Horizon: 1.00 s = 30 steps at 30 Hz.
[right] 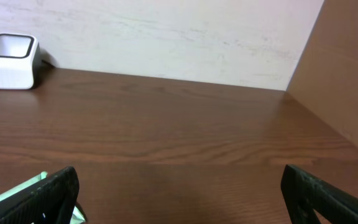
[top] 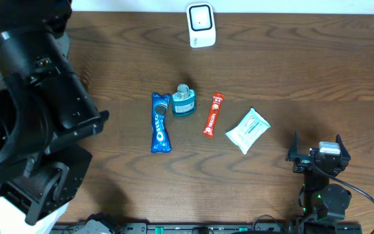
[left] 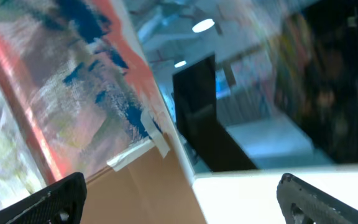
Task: Scan the item barcode
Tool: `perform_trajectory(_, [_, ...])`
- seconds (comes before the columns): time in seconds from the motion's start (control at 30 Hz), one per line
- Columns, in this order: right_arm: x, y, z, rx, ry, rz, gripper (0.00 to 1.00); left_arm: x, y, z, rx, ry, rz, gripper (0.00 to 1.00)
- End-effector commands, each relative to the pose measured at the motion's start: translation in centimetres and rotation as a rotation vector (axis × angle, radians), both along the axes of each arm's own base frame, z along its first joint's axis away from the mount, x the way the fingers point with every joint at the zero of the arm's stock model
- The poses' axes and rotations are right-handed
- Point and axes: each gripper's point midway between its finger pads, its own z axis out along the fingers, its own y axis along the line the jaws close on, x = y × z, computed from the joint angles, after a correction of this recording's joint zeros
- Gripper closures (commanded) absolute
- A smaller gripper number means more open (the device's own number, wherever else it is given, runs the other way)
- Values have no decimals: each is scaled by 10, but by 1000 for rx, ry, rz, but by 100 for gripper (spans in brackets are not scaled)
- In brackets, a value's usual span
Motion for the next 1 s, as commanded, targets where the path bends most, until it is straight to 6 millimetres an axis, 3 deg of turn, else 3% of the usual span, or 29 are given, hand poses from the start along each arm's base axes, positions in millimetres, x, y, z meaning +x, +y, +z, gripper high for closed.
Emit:
perform_trajectory(0.0, [0,1,0,6,-2,3,1,14,-1,-19,78,112,35,2])
perform_trajectory(0.27, [0,1,0,6,-2,3,1,17,44,-82,-18,220,-15,2])
perform_trajectory(0.4, [0,1,0,6,-2,3,1,18,34,-118,-89,290,-240,2])
perform_trajectory(0.5, [0,1,0,6,-2,3,1,10,11,-136,-168,304,-464,2])
perform_trajectory(0.73, [0,1,0,6,-2,3,1,-17,-32,-144,-133,309,-759,2])
perform_trajectory(0.97, [0,1,0,6,-2,3,1,-57,-32,-136,-94,205,-774,2])
